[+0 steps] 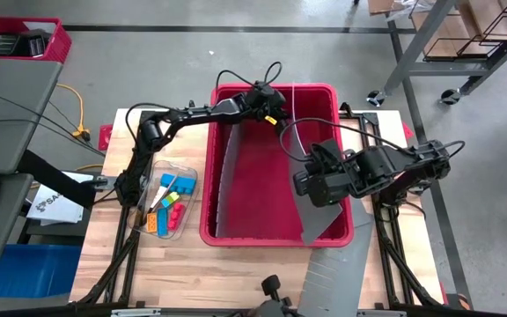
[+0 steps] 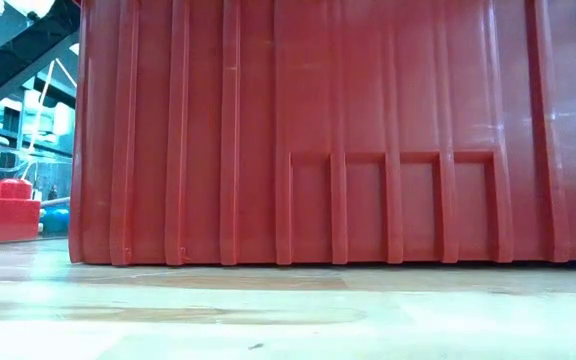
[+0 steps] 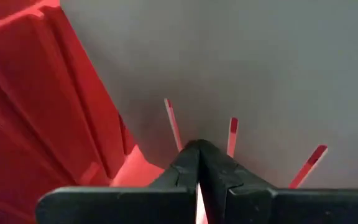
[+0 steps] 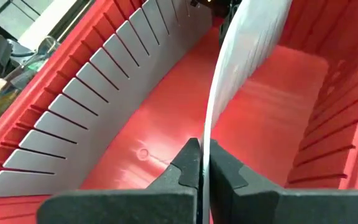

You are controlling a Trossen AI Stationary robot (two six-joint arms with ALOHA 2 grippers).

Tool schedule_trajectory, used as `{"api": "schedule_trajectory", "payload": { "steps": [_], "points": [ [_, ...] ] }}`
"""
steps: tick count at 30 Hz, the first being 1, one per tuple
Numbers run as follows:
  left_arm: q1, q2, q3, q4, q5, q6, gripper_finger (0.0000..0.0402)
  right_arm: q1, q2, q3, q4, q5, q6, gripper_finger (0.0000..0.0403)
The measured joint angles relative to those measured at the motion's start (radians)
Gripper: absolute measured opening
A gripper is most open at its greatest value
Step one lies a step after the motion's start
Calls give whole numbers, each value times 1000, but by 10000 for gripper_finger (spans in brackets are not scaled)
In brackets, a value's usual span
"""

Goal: Sort Items/Unsort Items

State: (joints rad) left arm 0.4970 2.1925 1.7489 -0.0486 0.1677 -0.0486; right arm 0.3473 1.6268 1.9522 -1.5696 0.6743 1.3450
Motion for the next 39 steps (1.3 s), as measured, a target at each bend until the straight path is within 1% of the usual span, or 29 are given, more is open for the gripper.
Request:
{"api": "schedule_trajectory", "payload": {
  "steps": [5, 7, 11, 16, 21, 26, 28, 33, 35, 37, 39],
  "points": [
    [-40, 0, 0, 38, 20, 0, 0, 10, 0, 0, -2, -54, 64, 0],
    [-55, 0, -1, 55, 15, 6, 0, 18, 0, 0, 3, -57, 84, 0],
    [-72, 0, 3, 61, -59, 35, 0, 24, 0, -1, 0, -30, 77, 0],
    [-65, -4, 7, 45, -74, 34, 0, 11, 0, -2, -2, -19, 57, 0],
    [-41, -33, 8, -18, -80, 25, 0, 9, 3, -3, -3, -8, 34, 0],
    [-26, -33, 9, -4, -55, 33, 0, -11, 3, -3, 2, -25, 30, 0],
    [-26, -33, 9, -5, -46, 34, 0, -18, 3, -3, 1, -25, 59, 0],
    [-35, -32, 9, 4, -63, 52, 0, -12, 3, -4, 1, -18, 147, 0],
    [-36, -32, 9, 18, -74, 51, 0, -11, -1, -29, 3, -15, 186, 0],
    [-36, -32, 8, 19, -76, 50, 0, -4, -13, -78, 2, -32, 234, 0],
    [-35, -32, 8, 34, -72, 50, 0, 11, -21, -121, 0, -24, 282, 0]
  ]
}}
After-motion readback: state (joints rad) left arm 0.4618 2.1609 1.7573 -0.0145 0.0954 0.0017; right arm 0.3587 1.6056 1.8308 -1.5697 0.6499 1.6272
